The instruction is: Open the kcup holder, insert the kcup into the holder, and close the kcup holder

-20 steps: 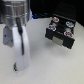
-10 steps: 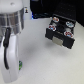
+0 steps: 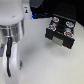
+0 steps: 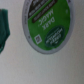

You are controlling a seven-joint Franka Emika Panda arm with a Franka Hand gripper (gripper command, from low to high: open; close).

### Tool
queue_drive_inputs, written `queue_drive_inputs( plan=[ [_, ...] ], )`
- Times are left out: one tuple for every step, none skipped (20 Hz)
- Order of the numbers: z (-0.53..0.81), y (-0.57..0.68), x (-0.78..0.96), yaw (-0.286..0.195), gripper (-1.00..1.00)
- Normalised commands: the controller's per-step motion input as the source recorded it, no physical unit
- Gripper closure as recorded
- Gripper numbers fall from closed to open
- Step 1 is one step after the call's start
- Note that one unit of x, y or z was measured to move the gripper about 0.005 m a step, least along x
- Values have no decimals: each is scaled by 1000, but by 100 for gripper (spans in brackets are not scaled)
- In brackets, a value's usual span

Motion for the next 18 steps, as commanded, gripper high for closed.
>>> queue_drive_inputs(
  plan=[
    [-157, -219, 145, -118, -100],
    [-160, -217, 147, -122, -100],
    [-155, -224, 158, -125, -100],
    [-158, -144, 166, -120, -100],
    [-138, -175, 162, -130, -100],
    [-135, -183, 185, -131, -100],
    [-130, -169, 193, -132, -100],
    [-112, -161, 203, -126, -100],
    [-91, -149, 207, -118, -100],
    [-68, -138, 205, -112, -100],
    [-30, -99, 222, -111, -100],
    [-40, -119, 250, -111, -100],
    [-21, -61, 241, -109, -100],
    [-7, -75, 199, -102, -100],
    [-1, -55, 221, -102, -100],
    [-6, -29, 180, -99, -100],
    [12, -23, 210, -102, 100],
    [24, -20, 208, -100, 100]
  ],
)
